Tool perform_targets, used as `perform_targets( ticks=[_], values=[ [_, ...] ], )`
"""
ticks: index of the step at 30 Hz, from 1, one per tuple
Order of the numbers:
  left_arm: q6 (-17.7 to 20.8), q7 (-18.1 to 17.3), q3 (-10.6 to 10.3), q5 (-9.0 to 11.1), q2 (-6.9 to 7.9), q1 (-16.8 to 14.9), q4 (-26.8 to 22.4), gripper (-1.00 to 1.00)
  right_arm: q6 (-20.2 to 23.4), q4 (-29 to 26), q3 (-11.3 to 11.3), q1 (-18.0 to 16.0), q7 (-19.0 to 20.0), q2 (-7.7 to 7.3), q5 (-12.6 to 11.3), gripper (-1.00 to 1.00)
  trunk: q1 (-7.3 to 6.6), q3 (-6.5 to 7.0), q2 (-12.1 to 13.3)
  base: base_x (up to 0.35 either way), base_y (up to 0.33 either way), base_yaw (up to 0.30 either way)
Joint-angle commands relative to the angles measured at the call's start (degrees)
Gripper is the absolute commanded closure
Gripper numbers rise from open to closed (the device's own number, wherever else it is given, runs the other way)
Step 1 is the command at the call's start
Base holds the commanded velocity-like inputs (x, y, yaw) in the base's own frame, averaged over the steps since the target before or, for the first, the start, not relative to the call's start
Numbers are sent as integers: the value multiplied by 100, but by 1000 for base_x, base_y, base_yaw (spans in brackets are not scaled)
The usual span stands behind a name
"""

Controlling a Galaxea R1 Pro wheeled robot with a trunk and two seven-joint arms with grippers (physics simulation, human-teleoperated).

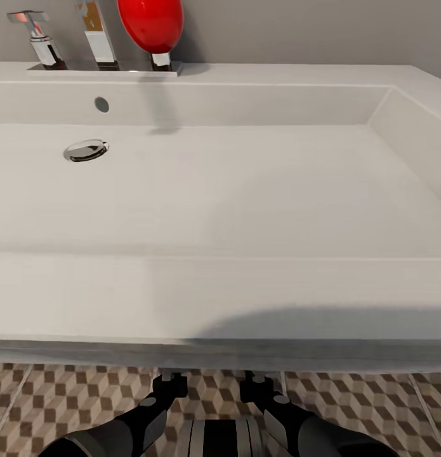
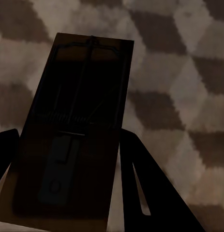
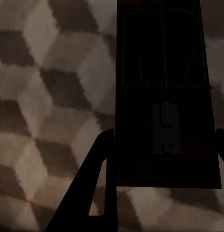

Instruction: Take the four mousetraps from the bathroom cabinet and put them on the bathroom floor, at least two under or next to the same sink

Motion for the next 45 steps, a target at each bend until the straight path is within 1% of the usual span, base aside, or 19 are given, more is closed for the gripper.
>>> perform_targets(
  ticks=[1, 23, 31, 45],
  values=[
    [-21, 10, -49, 30, -2, -3, 7, 100, -20, 6, 4, -1, 4, 0, 15, 100, -1, -3, -1, -25, 0, 0],
    [-146, 10, -49, 22, -2, -3, 7, 100, -31, 6, 4, 1, 4, 0, 21, 100, -1, -3, -1, -3, 0, 0],
    [-148, 7, -49, 15, -2, -3, 7, 100, -273, 20, 8, 4, -50, 0, 16, 100, -1, -3, -1, 0, 0, 0],
    [1, 2, -57, 0, -2, -3, 7, 100, -286, 75, 13, 4, -118, 0, 63, 100, -1, -3, -1, 0, 0, 0]
  ],
)
